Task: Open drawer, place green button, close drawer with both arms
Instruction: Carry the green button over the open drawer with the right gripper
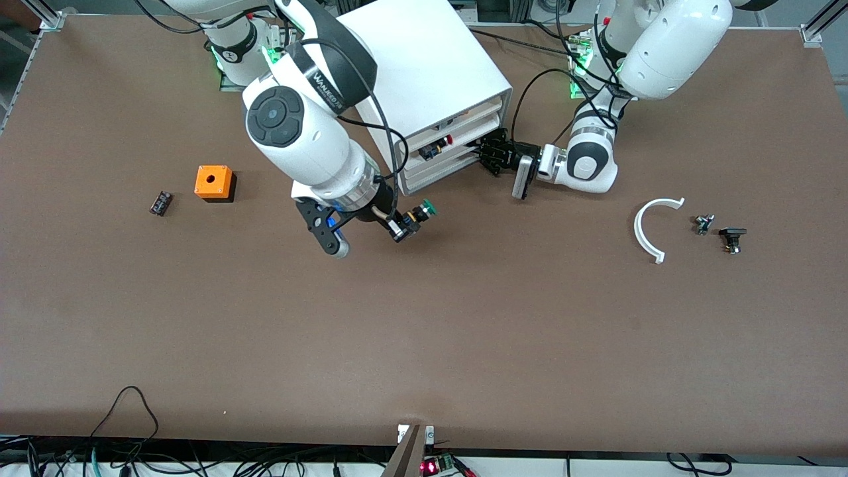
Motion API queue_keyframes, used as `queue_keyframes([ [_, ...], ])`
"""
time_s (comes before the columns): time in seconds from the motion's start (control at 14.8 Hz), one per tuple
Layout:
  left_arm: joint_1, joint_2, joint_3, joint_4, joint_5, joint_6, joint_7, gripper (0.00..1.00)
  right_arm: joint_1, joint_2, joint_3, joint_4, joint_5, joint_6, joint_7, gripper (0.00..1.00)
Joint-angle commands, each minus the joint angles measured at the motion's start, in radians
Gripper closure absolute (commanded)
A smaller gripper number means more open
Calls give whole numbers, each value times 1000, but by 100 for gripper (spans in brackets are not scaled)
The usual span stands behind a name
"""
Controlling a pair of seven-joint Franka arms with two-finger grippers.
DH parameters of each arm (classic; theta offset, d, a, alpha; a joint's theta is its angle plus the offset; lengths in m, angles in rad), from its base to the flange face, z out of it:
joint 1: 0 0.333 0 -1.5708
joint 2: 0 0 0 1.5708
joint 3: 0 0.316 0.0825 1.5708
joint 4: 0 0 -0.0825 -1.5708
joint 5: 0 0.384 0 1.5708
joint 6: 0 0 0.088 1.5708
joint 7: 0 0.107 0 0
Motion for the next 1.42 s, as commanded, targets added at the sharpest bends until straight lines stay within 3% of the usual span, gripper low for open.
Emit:
queue_keyframes([
  [0.0, 12, 46, 43, 88, 14, 45, 2, 100, 30, 14, -8, 24, -13, 17, 60, 100],
  [0.47, 20, 63, 126, 236, 193, 42, -231, 100, 100, 46, -11, -2, -123, 59, 152, 100],
  [0.81, 40, 89, 161, 348, 261, 40, -328, 100, 160, 52, -11, -134, -184, 170, 228, 100],
  [1.15, 65, 93, 178, 412, 313, 34, -409, 100, 223, 112, -11, -144, -272, 213, 339, 100],
  [1.22, 65, 93, 181, 421, 330, 21, -429, 93, 231, 129, -11, -144, -286, 230, 363, 100],
  [1.35, 65, 93, 187, 441, 344, -15, -480, 88, 245, 155, -11, -143, -324, 265, 412, 100],
])
